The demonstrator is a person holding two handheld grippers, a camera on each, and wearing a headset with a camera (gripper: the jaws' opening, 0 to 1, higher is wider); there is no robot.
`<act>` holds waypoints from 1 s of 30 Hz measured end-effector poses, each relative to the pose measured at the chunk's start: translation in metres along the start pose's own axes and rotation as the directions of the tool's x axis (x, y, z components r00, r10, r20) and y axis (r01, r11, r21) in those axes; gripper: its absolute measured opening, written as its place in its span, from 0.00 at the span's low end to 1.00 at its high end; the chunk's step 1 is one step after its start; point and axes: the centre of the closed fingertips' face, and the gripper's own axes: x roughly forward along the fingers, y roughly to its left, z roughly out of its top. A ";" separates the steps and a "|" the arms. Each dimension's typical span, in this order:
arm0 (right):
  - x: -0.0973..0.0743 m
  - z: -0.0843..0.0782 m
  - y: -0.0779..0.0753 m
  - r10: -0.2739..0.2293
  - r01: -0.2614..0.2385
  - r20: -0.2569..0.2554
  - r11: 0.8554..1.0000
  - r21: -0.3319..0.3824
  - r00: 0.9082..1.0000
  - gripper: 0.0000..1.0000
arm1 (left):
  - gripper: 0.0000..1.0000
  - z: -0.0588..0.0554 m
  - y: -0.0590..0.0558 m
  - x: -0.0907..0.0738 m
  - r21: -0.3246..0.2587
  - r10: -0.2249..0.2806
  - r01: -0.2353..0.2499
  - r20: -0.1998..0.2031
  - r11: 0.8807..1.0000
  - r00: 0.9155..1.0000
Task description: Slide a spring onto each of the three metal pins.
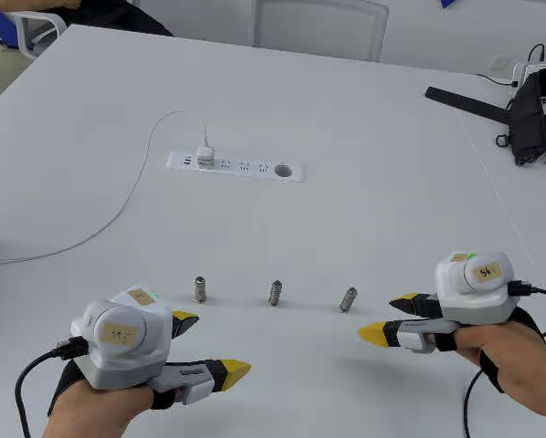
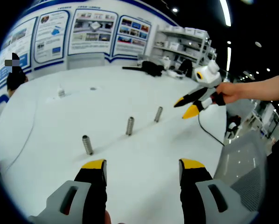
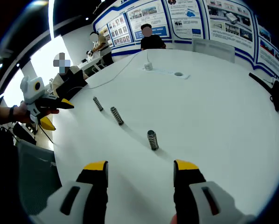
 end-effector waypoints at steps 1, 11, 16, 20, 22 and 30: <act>0.000 -0.001 0.002 0.000 0.000 0.010 1.000 0.008 1.000 0.59 | 0.64 0.000 0.001 -0.001 -0.001 0.003 -0.003 0.001 1.000 1.000; -0.001 -0.007 0.030 0.015 -0.018 0.057 0.999 0.048 0.998 0.67 | 0.67 0.000 0.011 -0.010 -0.005 0.028 -0.028 0.002 1.000 1.000; -0.001 -0.006 0.045 0.027 -0.034 0.084 0.996 0.082 0.996 0.70 | 0.68 0.000 0.018 -0.014 -0.014 0.044 -0.044 0.006 0.999 0.999; 0.000 -0.005 0.052 0.028 -0.036 0.093 0.996 0.085 0.995 0.73 | 0.70 0.001 0.023 -0.017 -0.023 0.057 -0.057 0.012 0.998 0.998; 0.001 -0.003 0.057 0.033 -0.045 0.111 0.994 0.102 0.993 0.74 | 0.70 0.001 0.026 -0.019 -0.022 0.062 -0.062 0.013 0.998 0.998; 0.001 0.001 0.064 0.026 -0.038 0.126 0.995 0.094 0.992 0.80 | 0.74 -0.001 0.039 -0.030 -0.035 0.087 -0.087 0.015 0.996 0.996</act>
